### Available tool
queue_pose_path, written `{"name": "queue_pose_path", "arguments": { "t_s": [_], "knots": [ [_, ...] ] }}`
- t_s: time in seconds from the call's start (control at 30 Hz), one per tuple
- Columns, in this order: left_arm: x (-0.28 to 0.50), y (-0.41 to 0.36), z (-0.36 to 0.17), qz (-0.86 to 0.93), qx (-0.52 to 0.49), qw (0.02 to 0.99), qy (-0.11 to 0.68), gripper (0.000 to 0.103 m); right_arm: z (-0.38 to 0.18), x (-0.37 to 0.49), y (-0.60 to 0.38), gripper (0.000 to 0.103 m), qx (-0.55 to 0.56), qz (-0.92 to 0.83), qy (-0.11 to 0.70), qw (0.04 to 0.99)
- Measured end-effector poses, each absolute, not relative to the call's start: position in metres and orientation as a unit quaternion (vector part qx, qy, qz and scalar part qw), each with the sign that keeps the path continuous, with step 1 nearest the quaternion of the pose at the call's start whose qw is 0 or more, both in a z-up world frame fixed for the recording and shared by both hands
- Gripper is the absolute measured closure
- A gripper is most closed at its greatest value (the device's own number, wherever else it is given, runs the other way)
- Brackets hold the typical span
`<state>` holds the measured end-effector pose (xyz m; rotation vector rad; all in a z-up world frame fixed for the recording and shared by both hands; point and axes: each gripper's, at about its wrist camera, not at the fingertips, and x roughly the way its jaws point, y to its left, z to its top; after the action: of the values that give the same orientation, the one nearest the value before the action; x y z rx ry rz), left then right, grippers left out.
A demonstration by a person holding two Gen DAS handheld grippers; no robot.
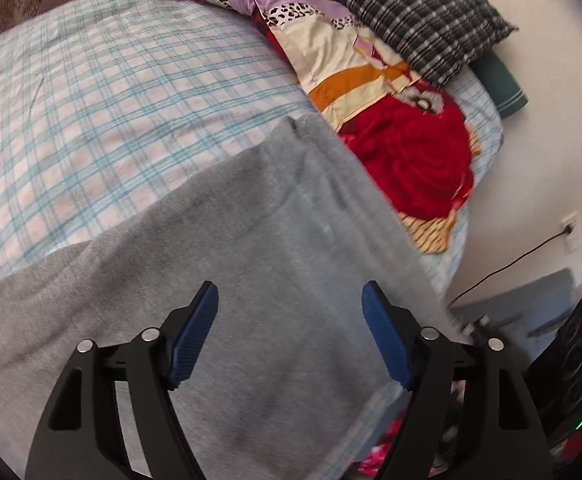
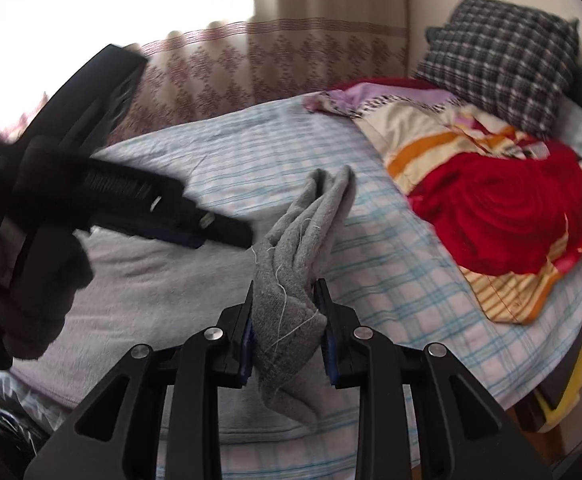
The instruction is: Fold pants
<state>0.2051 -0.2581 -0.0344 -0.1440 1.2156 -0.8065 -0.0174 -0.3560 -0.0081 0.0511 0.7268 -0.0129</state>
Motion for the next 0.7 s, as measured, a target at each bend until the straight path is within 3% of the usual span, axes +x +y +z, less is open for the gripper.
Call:
{"name": "queue_pose_path", "arguments": {
  "t_s": [0.27, 0.7],
  "knots": [
    [0.213, -0.256, -0.044, -0.386, -0.147, 0.706, 0.575, 0.018, -0.008, -0.025, -0.314, 0.077, -0.049, 0.020, 0.350, 0.935],
    [0.204, -0.268, -0.044, -0.404, -0.116, 0.698, 0.580, 0.018, -0.018, -0.038, -0.270, 0.078, -0.133, 0.052, 0.347, 0.927]
  ]
}}
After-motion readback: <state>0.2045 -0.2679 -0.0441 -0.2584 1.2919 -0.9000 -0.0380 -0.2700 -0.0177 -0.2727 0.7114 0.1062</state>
